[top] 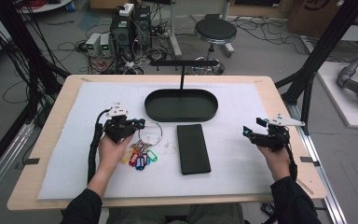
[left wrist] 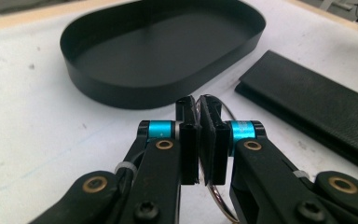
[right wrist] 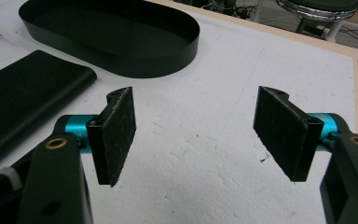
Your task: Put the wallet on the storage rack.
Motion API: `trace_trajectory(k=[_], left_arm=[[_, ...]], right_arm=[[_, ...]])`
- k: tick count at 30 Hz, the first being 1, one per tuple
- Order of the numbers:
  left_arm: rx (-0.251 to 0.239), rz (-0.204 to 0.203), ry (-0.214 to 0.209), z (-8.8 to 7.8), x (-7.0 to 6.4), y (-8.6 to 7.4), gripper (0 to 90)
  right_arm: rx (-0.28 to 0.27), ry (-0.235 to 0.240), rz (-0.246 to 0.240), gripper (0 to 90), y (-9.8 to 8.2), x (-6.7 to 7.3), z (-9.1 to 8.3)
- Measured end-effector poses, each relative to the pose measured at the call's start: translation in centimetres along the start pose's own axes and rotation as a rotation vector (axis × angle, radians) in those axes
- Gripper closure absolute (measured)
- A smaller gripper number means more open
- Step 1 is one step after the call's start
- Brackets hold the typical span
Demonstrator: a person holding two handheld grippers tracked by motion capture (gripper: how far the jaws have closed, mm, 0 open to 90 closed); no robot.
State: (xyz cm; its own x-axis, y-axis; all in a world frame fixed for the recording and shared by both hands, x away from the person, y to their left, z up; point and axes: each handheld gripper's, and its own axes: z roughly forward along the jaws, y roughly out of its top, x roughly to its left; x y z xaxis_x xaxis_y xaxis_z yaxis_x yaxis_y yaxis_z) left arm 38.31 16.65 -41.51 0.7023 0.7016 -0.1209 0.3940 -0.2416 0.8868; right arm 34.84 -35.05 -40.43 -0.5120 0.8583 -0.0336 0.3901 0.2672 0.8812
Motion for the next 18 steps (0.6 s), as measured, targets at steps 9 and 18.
trace_trajectory(k=[9, 18], left_arm=[[-0.073, 0.114, -0.011, -0.9, -1.9, 0.2, 86.1], [-0.060, 0.133, -0.033, -1.1, -2.3, -0.3, 85.7]], right_arm=[[-0.004, -0.002, 0.000, 30.1, 0.0, 0.0, 0.0], [-0.004, 0.001, -0.007, 30.2, 0.2, 0.2, 0.2]])
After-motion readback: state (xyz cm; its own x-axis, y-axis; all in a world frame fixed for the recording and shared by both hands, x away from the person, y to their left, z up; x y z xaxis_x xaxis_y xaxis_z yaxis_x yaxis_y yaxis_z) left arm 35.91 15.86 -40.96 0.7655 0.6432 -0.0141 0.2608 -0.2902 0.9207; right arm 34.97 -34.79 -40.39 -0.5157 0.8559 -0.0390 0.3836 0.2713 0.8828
